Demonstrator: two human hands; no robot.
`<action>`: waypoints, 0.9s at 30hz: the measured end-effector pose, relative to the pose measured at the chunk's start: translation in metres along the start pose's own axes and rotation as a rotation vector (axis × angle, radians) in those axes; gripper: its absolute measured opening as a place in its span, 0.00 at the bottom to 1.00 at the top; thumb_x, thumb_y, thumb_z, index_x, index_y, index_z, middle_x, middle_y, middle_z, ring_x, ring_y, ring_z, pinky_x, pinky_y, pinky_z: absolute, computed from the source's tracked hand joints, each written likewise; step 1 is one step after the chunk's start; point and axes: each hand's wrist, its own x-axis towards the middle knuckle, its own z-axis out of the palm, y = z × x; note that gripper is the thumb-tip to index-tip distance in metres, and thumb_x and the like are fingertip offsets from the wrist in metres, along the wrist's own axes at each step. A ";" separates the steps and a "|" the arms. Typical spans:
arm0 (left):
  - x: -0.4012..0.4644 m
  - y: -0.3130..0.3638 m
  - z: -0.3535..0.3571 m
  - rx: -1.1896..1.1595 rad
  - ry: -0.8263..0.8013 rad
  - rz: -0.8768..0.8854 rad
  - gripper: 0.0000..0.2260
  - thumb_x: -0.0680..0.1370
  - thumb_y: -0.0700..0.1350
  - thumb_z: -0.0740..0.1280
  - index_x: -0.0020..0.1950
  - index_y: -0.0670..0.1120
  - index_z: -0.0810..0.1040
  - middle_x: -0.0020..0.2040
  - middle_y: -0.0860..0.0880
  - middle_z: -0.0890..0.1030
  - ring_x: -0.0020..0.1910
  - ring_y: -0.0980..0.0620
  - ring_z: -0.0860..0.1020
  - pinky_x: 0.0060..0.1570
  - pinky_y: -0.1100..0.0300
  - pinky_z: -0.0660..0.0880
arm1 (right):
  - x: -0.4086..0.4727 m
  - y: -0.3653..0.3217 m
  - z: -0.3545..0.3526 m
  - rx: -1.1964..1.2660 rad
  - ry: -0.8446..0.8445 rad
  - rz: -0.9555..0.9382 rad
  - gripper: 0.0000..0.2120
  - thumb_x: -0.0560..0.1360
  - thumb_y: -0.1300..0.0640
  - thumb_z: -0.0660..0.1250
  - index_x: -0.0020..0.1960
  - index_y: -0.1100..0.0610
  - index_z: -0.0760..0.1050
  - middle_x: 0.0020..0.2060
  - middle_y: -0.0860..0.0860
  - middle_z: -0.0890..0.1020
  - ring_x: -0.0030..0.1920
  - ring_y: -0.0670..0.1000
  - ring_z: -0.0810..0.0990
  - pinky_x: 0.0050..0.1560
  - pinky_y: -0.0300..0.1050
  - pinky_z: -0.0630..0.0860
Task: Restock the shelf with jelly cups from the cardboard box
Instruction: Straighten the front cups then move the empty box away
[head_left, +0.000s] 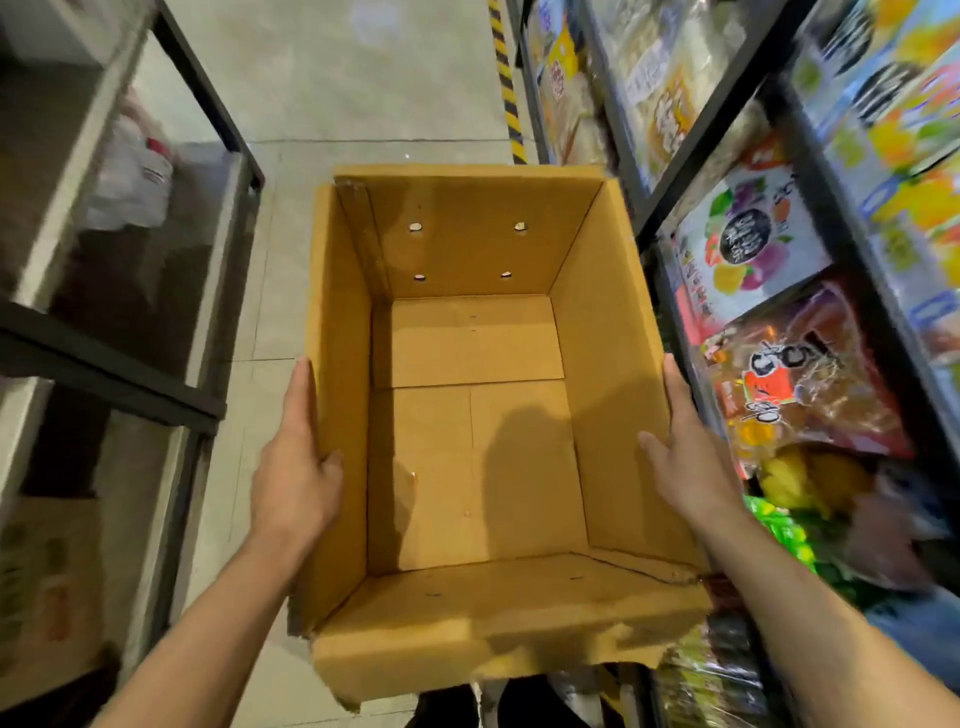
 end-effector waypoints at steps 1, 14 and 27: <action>-0.007 0.014 -0.021 0.001 -0.005 -0.006 0.41 0.81 0.34 0.63 0.81 0.62 0.43 0.74 0.47 0.69 0.54 0.54 0.72 0.57 0.46 0.76 | -0.009 -0.018 -0.021 -0.016 -0.009 -0.016 0.42 0.81 0.58 0.65 0.80 0.36 0.40 0.58 0.61 0.80 0.49 0.59 0.80 0.44 0.52 0.74; -0.054 0.160 -0.233 -0.038 0.051 0.050 0.43 0.80 0.36 0.64 0.79 0.65 0.40 0.69 0.49 0.72 0.49 0.56 0.76 0.42 0.60 0.73 | -0.084 -0.189 -0.219 -0.004 0.062 -0.177 0.42 0.80 0.59 0.65 0.80 0.36 0.42 0.53 0.59 0.83 0.51 0.62 0.81 0.43 0.50 0.66; 0.004 0.238 -0.299 -0.097 0.196 0.202 0.41 0.81 0.38 0.64 0.79 0.65 0.41 0.55 0.59 0.66 0.41 0.65 0.69 0.38 0.62 0.72 | -0.016 -0.279 -0.291 0.043 0.179 -0.291 0.43 0.80 0.60 0.67 0.80 0.35 0.43 0.44 0.57 0.81 0.47 0.61 0.81 0.46 0.55 0.77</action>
